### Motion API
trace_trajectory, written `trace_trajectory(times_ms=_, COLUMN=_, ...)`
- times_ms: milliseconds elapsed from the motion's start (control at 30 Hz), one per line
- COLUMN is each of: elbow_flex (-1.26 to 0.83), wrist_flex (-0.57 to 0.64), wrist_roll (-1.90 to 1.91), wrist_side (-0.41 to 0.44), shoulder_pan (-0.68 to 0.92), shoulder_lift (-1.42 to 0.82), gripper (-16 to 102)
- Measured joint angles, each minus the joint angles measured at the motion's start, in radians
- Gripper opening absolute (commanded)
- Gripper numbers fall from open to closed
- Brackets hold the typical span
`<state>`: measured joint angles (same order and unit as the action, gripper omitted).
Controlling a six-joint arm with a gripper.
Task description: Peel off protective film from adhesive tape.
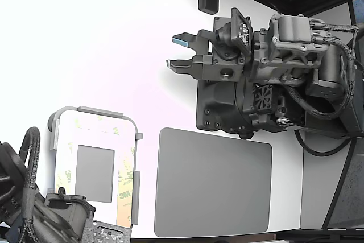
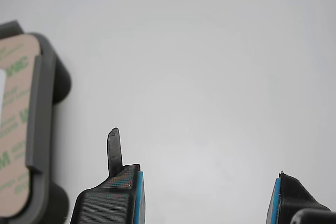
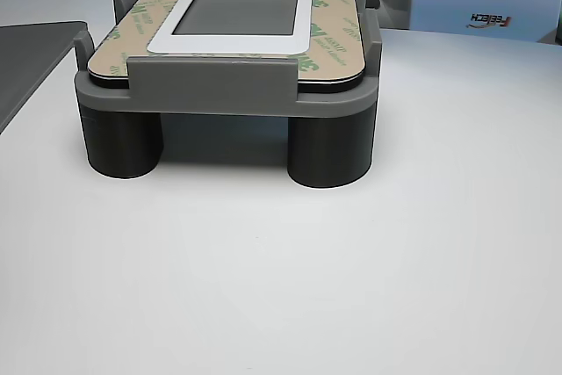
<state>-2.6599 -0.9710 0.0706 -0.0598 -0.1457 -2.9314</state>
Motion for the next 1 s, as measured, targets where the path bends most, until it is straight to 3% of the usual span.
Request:
trace_trajectory(times_ms=100, elbow_flex=-0.026, wrist_flex=0.026, wrist_roll=-0.026, wrist_side=-0.028, shoulder_pan=0.0, shoulder_lift=0.014, gripper=-12)
trace_trajectory(times_ms=333, elbow_flex=-0.038, wrist_flex=0.071, wrist_roll=-0.383, wrist_side=-0.241, shoulder_pan=0.0, shoulder_lift=0.037, gripper=-12)
trace_trajectory(times_ms=600, elbow_flex=-0.038, wrist_flex=0.126, wrist_roll=-1.124, wrist_side=-0.218, shoulder_pan=0.0, shoulder_lift=0.06, gripper=-12)
trace_trajectory(times_ms=867, elbow_flex=-0.04, wrist_flex=0.184, wrist_roll=-1.611, wrist_side=-0.229, shoulder_pan=0.012, shoulder_lift=0.118, gripper=-12)
trace_trajectory(times_ms=1000, elbow_flex=-0.04, wrist_flex=0.298, wrist_roll=-1.832, wrist_side=-0.153, shoulder_pan=0.089, shoulder_lift=0.199, gripper=-12)
